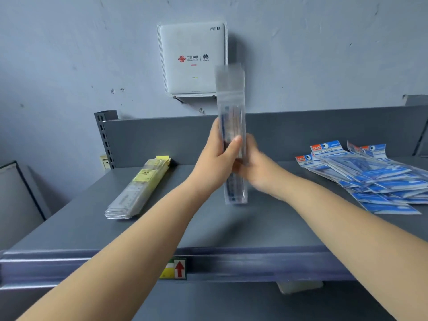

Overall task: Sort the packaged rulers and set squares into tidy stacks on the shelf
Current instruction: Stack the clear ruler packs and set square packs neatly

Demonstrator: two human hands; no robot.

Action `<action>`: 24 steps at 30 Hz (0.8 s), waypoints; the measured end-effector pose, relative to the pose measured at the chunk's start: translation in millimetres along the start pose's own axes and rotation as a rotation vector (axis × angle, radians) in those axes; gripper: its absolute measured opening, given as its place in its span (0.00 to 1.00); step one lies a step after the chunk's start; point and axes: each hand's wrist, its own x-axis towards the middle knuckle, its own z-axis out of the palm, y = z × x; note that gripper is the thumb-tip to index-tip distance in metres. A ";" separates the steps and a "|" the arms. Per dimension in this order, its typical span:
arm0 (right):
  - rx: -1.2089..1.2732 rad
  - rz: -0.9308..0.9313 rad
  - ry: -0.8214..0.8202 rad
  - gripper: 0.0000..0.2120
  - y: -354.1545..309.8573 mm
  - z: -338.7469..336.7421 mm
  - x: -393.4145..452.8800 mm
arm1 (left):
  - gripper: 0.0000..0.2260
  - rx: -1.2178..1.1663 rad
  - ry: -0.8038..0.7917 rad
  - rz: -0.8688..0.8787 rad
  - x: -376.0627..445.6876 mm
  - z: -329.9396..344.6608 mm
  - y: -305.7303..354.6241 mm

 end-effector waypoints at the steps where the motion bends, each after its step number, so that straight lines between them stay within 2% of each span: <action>1: -0.059 0.023 -0.026 0.28 7.5 2.5 -2.9 | 0.14 0.000 -0.035 -0.039 -2.9 2.1 -8.2; 5: -0.125 0.138 -0.156 0.44 23.1 2.4 -9.6 | 0.13 -0.067 -0.174 -0.197 -12.7 4.8 -30.2; 7: -0.148 0.215 -0.200 0.52 20.1 -4.1 -7.2 | 0.14 -0.074 -0.190 -0.192 -11.6 2.2 -32.5; 9: -0.183 0.253 -0.214 0.55 18.5 -7.1 -6.8 | 0.17 -0.079 -0.212 -0.167 -13.4 0.8 -33.0; 11: -0.180 0.224 -0.185 0.51 20.1 -4.6 -9.1 | 0.17 -0.060 -0.193 -0.136 -16.1 1.2 -34.2; 13: -0.103 0.171 -0.136 0.40 16.9 -0.2 -11.0 | 0.15 -0.008 -0.140 -0.078 -15.3 1.3 -34.2; 15: -0.057 0.124 -0.092 0.34 9.3 2.2 -9.1 | 0.15 0.016 -0.097 0.007 -11.3 0.0 -32.9; 18: -0.106 0.135 -0.102 0.36 15.1 8.5 -5.5 | 0.16 0.050 -0.091 0.037 -12.1 -2.3 -37.5; 21: -0.234 0.225 -0.171 0.37 28.1 17.6 -8.1 | 0.19 0.066 -0.182 -0.009 -17.1 -5.8 -52.3; 24: -0.218 0.282 -0.170 0.38 30.6 19.4 -7.8 | 0.21 0.122 -0.248 -0.065 -17.8 -12.4 -57.4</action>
